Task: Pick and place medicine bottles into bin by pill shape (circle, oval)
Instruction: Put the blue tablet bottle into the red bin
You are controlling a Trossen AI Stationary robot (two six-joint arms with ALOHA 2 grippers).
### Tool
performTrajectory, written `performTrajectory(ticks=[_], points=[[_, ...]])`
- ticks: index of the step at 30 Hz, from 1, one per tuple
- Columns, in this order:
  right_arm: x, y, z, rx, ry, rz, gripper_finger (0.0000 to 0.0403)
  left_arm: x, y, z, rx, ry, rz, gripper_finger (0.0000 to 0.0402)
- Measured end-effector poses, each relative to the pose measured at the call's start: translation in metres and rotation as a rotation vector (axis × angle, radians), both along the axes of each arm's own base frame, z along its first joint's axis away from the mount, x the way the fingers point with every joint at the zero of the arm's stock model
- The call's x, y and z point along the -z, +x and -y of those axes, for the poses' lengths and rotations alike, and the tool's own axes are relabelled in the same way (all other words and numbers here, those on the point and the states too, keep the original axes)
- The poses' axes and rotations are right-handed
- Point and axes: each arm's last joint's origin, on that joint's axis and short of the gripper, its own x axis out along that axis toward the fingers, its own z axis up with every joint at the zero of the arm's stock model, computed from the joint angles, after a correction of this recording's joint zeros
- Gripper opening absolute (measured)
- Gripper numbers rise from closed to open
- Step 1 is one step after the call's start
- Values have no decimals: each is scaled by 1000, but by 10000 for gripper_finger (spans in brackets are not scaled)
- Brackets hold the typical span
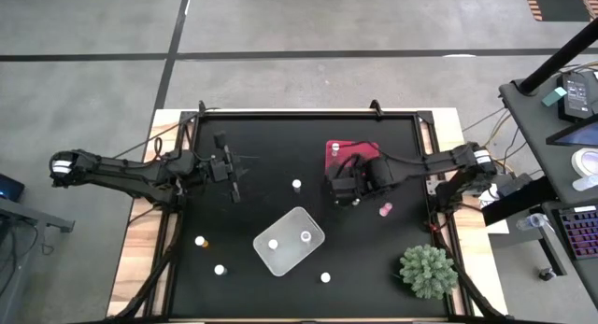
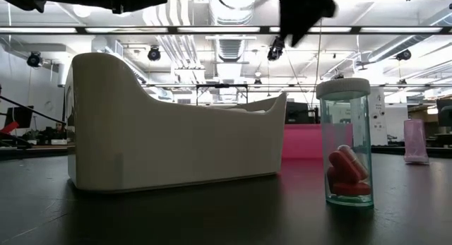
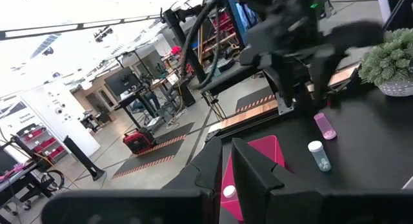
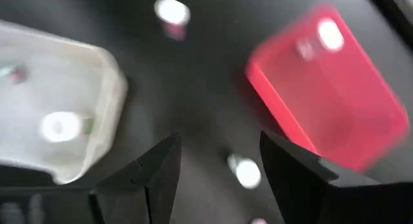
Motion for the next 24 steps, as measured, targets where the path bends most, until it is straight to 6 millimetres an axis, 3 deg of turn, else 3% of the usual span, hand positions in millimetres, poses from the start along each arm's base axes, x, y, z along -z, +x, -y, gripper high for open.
performTrajectory(ticks=[6, 15, 24], points=[[13, -16, 24, 327, 125, -111, 203, 0, 0, 0, 0, 0, 0, 17], [32, -20, 40, 420, 149, -184, 203, 0, 0, 0, 0, 0, -1, 17], [60, -15, 42, 435, 246, -158, 203, 0, 0, 0, 0, 0, -2, 17]])
